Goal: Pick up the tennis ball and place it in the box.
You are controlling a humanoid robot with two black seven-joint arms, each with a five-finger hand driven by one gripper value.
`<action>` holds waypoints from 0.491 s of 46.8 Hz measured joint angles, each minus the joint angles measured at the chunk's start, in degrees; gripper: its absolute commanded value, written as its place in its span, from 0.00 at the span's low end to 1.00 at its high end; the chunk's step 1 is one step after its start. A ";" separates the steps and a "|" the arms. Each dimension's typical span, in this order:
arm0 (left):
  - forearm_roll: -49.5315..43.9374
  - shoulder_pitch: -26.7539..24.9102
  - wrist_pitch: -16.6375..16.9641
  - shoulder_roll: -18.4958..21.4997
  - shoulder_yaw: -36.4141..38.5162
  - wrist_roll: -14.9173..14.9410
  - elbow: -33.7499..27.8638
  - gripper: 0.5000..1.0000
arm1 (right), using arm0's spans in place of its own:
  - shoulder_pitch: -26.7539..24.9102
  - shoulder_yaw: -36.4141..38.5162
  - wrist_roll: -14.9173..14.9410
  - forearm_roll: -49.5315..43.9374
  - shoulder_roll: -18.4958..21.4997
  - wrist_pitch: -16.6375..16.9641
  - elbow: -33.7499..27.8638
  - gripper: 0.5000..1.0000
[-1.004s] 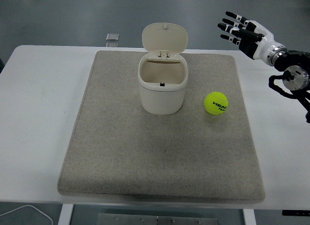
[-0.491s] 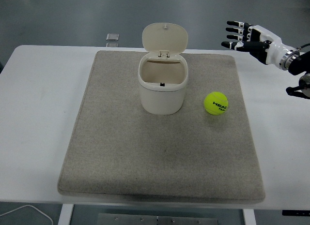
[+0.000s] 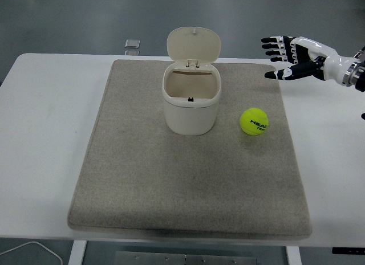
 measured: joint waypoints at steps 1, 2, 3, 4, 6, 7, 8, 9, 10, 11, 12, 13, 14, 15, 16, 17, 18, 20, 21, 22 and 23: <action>0.00 0.00 0.00 0.00 0.00 0.00 0.00 0.99 | 0.06 -0.21 0.61 -0.68 -0.31 0.32 0.02 0.85; 0.00 0.00 0.00 0.00 0.00 0.00 0.00 0.99 | 0.14 -0.46 1.44 -1.63 -0.78 0.68 0.02 0.84; 0.00 0.00 0.00 0.00 0.00 0.00 0.00 0.99 | 0.21 -0.64 2.03 -2.31 -1.14 0.92 0.02 0.85; 0.00 0.00 0.00 0.00 0.00 0.00 0.00 0.99 | 0.29 -0.80 2.63 -3.06 -1.49 1.12 0.04 0.84; 0.00 0.01 0.00 0.00 0.00 0.00 0.00 0.99 | 0.41 -1.06 4.06 -5.06 -2.14 1.50 0.35 0.84; 0.00 0.01 0.00 0.00 0.00 0.00 0.00 0.99 | 0.44 -1.19 4.63 -5.91 -2.35 1.57 0.56 0.84; 0.00 0.01 0.00 0.00 0.00 0.00 0.00 0.99 | 0.47 -1.31 5.20 -6.79 -2.54 1.64 0.81 0.84; 0.00 0.00 0.00 0.00 0.00 0.00 0.00 0.99 | 0.53 -1.41 5.83 -7.75 -2.65 1.68 1.08 0.84; 0.00 -0.01 0.00 0.00 0.00 0.00 0.00 0.99 | 0.61 -1.56 6.57 -8.88 -2.75 1.71 1.48 0.84; 0.00 -0.01 0.00 0.00 0.00 0.00 0.00 0.99 | 0.64 -1.69 7.18 -9.77 -2.82 1.71 1.85 0.84; 0.00 0.00 0.00 0.00 0.00 0.00 0.00 0.99 | 0.67 -1.82 7.83 -10.70 -2.90 1.71 2.28 0.84; 0.00 0.01 0.00 0.00 0.00 0.00 0.00 0.99 | 0.71 -1.99 8.53 -11.76 -3.08 1.72 2.88 0.84; 0.00 0.00 0.00 0.00 0.00 0.00 0.00 0.99 | 0.74 -2.18 9.02 -12.63 -3.26 1.72 3.28 0.84; 0.00 0.00 0.00 0.00 0.00 0.00 0.00 0.99 | 0.75 -2.36 9.48 -13.52 -3.49 1.72 3.60 0.84; 0.00 0.01 0.00 0.00 0.00 0.00 0.00 0.99 | 0.75 -2.53 9.85 -14.42 -3.75 1.72 3.85 0.84; 0.00 0.01 0.00 0.00 0.00 0.00 0.00 0.99 | 0.75 -2.71 10.23 -15.48 -4.02 1.71 4.09 0.84; 0.00 0.00 0.00 0.00 0.00 0.00 0.00 0.99 | 0.75 -2.81 10.45 -16.18 -4.14 1.69 4.26 0.84; 0.00 0.00 0.00 0.00 0.00 0.00 0.00 0.99 | 0.75 -2.93 10.76 -17.41 -4.21 1.67 4.56 0.84; 0.00 0.00 0.00 0.00 0.00 0.00 0.00 0.99 | 0.75 -2.97 10.82 -18.03 -4.22 1.66 4.75 0.84; 0.00 0.00 0.00 0.00 0.00 0.00 0.00 0.99 | 0.75 -2.99 10.85 -18.50 -4.23 1.62 4.89 0.84; 0.00 0.00 0.00 0.00 0.00 0.00 0.00 0.99 | 0.75 -3.03 10.90 -18.99 -4.24 1.58 5.01 0.84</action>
